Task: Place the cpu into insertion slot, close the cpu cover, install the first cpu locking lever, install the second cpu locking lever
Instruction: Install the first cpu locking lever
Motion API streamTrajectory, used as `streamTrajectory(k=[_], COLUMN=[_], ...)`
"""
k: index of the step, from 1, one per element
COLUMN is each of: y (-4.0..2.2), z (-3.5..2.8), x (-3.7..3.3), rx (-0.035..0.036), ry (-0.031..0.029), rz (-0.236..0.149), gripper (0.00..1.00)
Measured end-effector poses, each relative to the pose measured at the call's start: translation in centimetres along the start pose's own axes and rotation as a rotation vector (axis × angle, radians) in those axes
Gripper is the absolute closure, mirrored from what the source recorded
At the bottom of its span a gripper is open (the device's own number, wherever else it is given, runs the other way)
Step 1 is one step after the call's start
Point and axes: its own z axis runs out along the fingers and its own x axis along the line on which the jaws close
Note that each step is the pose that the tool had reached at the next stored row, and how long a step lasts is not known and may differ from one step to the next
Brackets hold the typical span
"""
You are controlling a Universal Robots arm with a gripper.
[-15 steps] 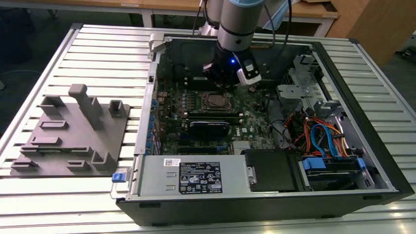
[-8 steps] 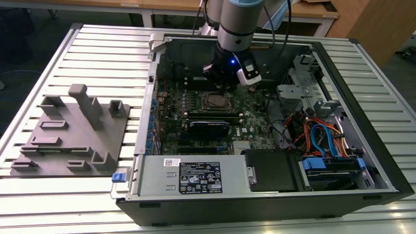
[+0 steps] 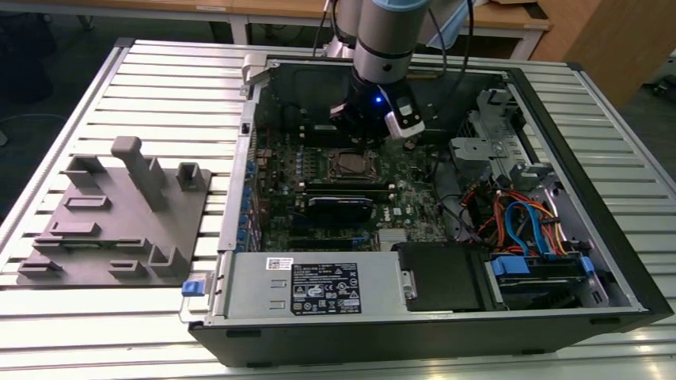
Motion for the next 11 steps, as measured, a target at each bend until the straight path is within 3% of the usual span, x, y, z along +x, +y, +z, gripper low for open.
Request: streamTrajectory(k=[3, 7, 11], y=[0.04, 0.04, 0.04], z=[-0.5, -0.65, -0.69], x=[0.09, 0.54, 1.01], rx=[-0.0111, -0.0271, -0.0363], ry=[0.0006, 0.001, 0.0014], rz=[0.0, -0.001, -0.001], gripper=[0.89, 0.89, 0.89])
